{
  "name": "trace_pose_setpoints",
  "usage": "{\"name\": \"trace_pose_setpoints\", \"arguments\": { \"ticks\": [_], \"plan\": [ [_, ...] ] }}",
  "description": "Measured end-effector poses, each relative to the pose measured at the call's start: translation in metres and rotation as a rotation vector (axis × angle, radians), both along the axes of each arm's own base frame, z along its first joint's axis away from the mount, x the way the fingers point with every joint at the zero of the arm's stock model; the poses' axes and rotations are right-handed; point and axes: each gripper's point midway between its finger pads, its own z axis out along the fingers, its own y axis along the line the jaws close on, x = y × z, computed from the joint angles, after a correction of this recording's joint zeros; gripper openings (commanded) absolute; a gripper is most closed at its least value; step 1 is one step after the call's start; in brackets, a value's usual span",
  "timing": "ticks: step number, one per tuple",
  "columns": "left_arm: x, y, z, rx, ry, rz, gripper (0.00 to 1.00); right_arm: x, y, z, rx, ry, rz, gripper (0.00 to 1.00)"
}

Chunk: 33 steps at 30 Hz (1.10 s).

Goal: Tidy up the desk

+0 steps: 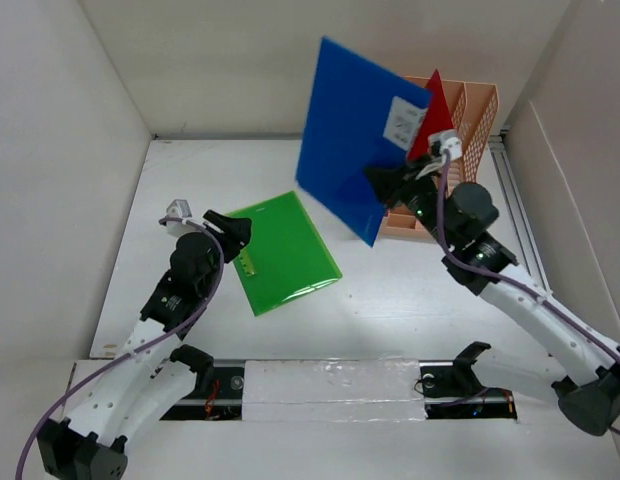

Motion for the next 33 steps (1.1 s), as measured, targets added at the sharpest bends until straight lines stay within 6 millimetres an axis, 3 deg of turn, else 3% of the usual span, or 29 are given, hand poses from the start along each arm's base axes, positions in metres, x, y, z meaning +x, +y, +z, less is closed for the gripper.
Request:
{"name": "trace_pose_setpoints", "arguments": {
  "ticks": [4, 7, 12, 17, 20, 27, 33],
  "plan": [
    [0.003, -0.011, -0.020, 0.007, 0.046, -0.048, 0.51, 0.014, -0.060, 0.045, 0.002, -0.149, -0.243, 0.00],
    [0.003, -0.018, -0.030, 0.001, 0.059, -0.080, 0.51, 0.024, -0.100, 0.066, -0.006, -0.223, -0.406, 0.00],
    [0.004, -0.024, -0.031, -0.007, 0.061, -0.109, 0.51, 0.041, -0.152, 0.082, -0.011, -0.282, -0.616, 0.00],
    [0.005, -0.027, -0.029, -0.013, 0.052, -0.120, 0.51, 0.056, -0.187, 0.086, -0.013, -0.293, -0.758, 0.00],
    [0.005, -0.027, -0.029, -0.016, 0.046, -0.122, 0.51, 0.066, -0.199, 0.082, -0.020, -0.285, -0.811, 0.00],
    [0.008, -0.030, -0.039, -0.005, 0.074, -0.127, 0.52, 0.091, -0.207, 0.062, -0.053, -0.250, -0.847, 0.00],
    [0.008, -0.030, -0.040, -0.004, 0.077, -0.129, 0.52, 0.138, -0.210, 0.022, -0.100, -0.188, -0.863, 0.00]
  ]
}}
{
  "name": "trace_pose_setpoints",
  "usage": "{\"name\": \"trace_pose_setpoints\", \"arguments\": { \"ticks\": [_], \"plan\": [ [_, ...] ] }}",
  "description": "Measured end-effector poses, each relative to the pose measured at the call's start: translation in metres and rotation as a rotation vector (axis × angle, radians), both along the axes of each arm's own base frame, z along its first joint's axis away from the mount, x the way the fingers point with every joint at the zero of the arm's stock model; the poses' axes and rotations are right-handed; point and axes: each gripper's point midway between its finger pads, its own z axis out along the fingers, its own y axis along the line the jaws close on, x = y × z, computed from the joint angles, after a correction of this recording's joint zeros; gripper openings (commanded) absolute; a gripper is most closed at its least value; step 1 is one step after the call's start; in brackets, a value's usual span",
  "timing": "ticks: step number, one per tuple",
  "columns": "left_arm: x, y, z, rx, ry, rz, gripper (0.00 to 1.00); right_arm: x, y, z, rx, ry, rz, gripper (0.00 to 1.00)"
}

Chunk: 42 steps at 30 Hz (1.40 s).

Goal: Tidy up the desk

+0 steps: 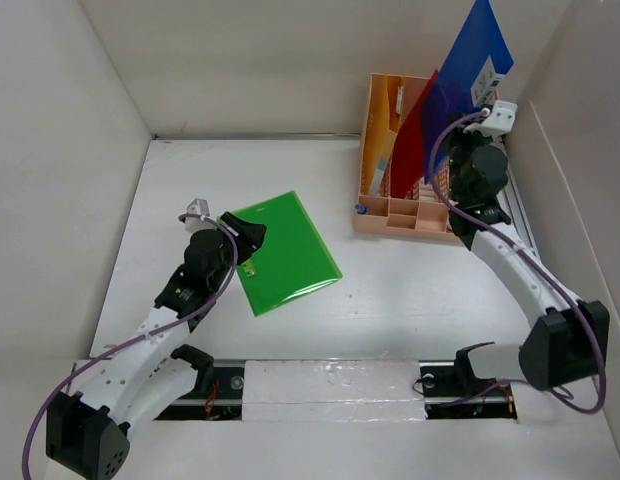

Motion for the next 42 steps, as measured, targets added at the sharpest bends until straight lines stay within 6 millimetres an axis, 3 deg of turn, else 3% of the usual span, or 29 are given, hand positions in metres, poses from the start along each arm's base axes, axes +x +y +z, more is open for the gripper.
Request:
{"name": "trace_pose_setpoints", "arguments": {
  "ticks": [6, 11, 16, 23, 37, 42],
  "plan": [
    [-0.001, 0.000, -0.001, -0.003, -0.005, 0.000, 0.52, 0.039, 0.008, -0.054, 0.004, 0.066, 0.002, 0.00],
    [-0.001, 0.000, -0.003, -0.002, -0.003, 0.000, 0.51, 0.052, 0.014, -0.094, 0.008, 0.075, -0.028, 0.00],
    [-0.001, 0.000, -0.003, -0.002, -0.003, -0.001, 0.51, 0.062, 0.024, -0.110, 0.009, 0.062, -0.045, 0.00],
    [-0.001, 0.000, -0.004, -0.001, -0.001, -0.001, 0.51, 0.079, 0.039, -0.162, -0.008, 0.130, -0.067, 0.00],
    [0.000, 0.000, -0.009, 0.006, 0.014, 0.000, 0.51, 0.086, 0.039, -0.160, 0.052, 0.103, -0.094, 0.00],
    [0.000, 0.000, -0.009, 0.006, 0.015, 0.000, 0.51, 0.096, 0.036, -0.149, 0.052, 0.078, -0.109, 0.00]
  ]
}}
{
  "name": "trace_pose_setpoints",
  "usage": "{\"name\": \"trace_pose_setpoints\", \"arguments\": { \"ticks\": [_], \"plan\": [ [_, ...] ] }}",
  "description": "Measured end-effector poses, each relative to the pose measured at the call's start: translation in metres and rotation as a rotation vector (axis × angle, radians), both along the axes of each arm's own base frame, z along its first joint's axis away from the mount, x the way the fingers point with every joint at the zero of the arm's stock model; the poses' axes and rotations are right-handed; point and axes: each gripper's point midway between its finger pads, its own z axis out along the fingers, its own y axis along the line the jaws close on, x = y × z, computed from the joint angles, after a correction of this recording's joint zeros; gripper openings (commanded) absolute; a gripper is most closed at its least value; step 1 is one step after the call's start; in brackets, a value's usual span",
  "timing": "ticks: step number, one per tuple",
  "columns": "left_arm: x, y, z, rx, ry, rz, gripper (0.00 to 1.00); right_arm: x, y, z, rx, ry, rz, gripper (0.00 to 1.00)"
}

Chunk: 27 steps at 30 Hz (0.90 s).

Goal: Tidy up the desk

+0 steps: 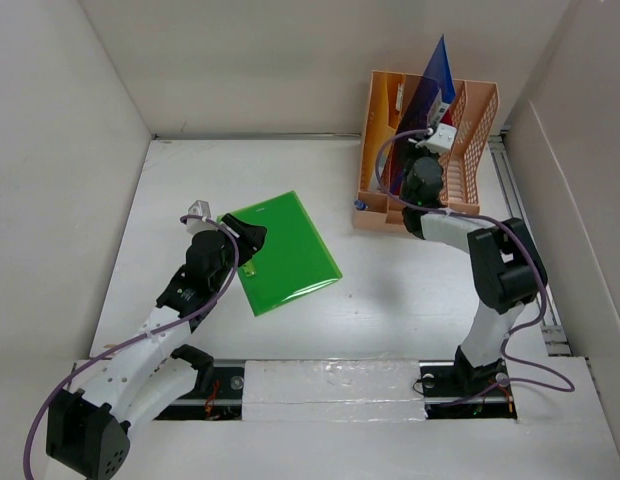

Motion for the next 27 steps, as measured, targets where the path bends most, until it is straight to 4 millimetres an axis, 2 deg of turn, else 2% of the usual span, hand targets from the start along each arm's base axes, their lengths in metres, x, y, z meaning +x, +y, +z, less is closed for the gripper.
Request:
{"name": "trace_pose_setpoints", "arguments": {
  "ticks": [8, 16, 22, 25, 27],
  "plan": [
    [0.000, 0.000, -0.001, 0.002, 0.003, 0.000, 0.51, 0.008, -0.005, -0.003, -0.012, -0.008, -0.015, 0.00],
    [0.001, -0.001, -0.003, 0.004, 0.009, -0.002, 0.51, 0.001, -0.009, -0.012, -0.012, -0.009, -0.025, 0.00],
    [0.002, -0.002, -0.006, 0.006, 0.017, -0.006, 0.51, 0.002, -0.013, -0.014, -0.013, 0.011, -0.050, 0.07],
    [0.002, -0.002, -0.006, 0.005, 0.017, -0.007, 0.51, 0.003, -0.016, -0.015, -0.013, 0.031, -0.074, 0.00],
    [0.002, -0.002, -0.006, 0.005, 0.017, -0.007, 0.51, 0.002, -0.018, -0.015, -0.009, 0.042, -0.101, 0.00]
  ]
}}
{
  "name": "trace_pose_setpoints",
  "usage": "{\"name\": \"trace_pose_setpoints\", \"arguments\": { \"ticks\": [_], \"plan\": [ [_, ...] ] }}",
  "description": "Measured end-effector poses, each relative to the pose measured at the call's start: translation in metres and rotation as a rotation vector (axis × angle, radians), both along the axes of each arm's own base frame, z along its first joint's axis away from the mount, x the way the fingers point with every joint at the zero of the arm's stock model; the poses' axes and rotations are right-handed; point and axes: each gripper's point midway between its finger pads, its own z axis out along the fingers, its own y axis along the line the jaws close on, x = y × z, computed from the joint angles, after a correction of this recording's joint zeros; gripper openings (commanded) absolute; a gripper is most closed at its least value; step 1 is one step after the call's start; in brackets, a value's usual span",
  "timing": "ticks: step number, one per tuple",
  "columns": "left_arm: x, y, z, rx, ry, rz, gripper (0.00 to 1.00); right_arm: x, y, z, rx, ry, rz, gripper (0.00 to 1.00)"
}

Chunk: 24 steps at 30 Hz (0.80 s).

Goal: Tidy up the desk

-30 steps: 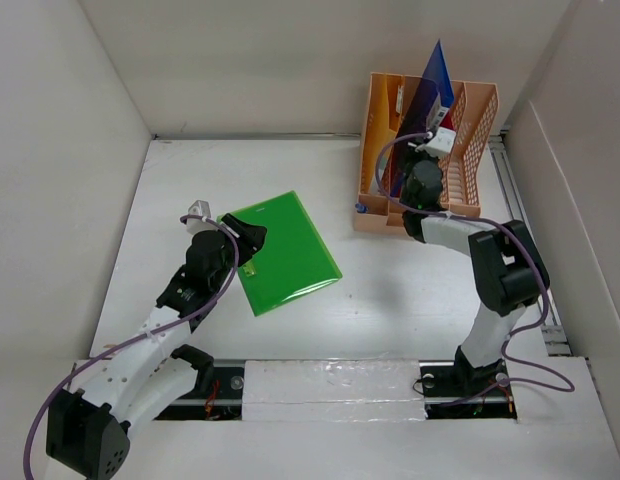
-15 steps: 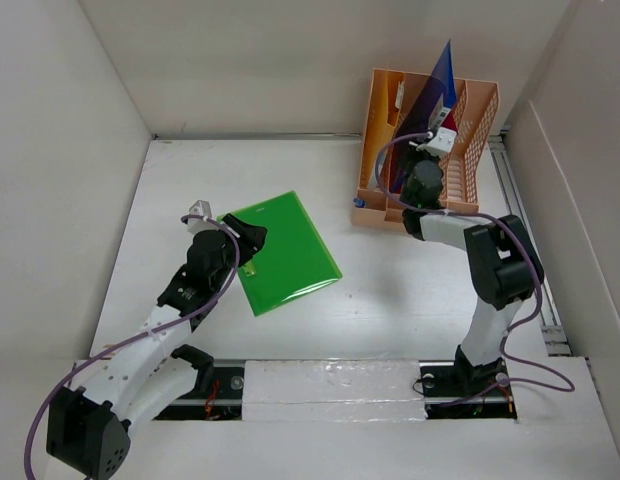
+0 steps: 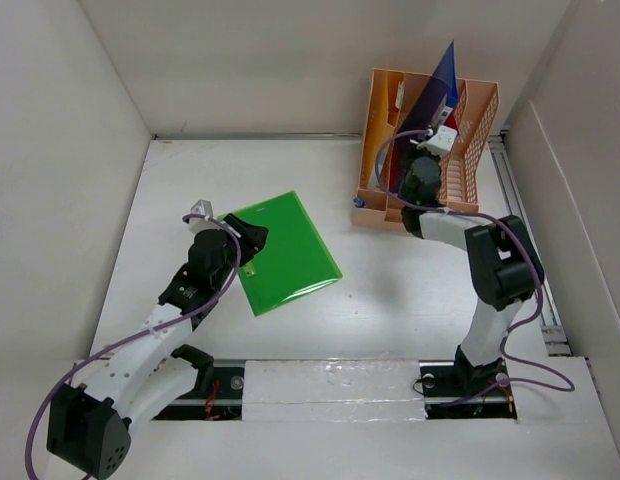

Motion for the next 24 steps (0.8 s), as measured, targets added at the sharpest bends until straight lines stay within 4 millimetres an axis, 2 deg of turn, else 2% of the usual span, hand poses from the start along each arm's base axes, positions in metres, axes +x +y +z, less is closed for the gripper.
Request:
{"name": "trace_pose_setpoints", "arguments": {
  "ticks": [6, 10, 12, 15, 23, 24],
  "plan": [
    [0.000, -0.001, 0.001, -0.003, -0.005, -0.001, 0.51, -0.010, -0.008, 0.001, -0.015, -0.003, -0.132, 0.00],
    [0.000, -0.001, 0.001, -0.004, -0.005, -0.003, 0.51, -0.010, -0.005, 0.002, -0.068, -0.028, -0.205, 0.00],
    [0.000, -0.001, 0.001, -0.004, -0.005, -0.003, 0.51, -0.009, -0.004, -0.007, -0.107, -0.008, -0.228, 0.00],
    [0.000, -0.001, 0.002, -0.004, -0.007, -0.003, 0.51, -0.007, -0.002, -0.021, -0.140, 0.020, -0.234, 0.00],
    [0.000, 0.000, 0.005, -0.009, -0.016, -0.003, 0.51, -0.004, 0.000, -0.021, -0.153, 0.039, -0.220, 0.00],
    [0.000, 0.000, 0.005, -0.009, -0.016, -0.003, 0.51, -0.004, 0.000, -0.022, -0.147, 0.047, -0.214, 0.07]
  ]
}}
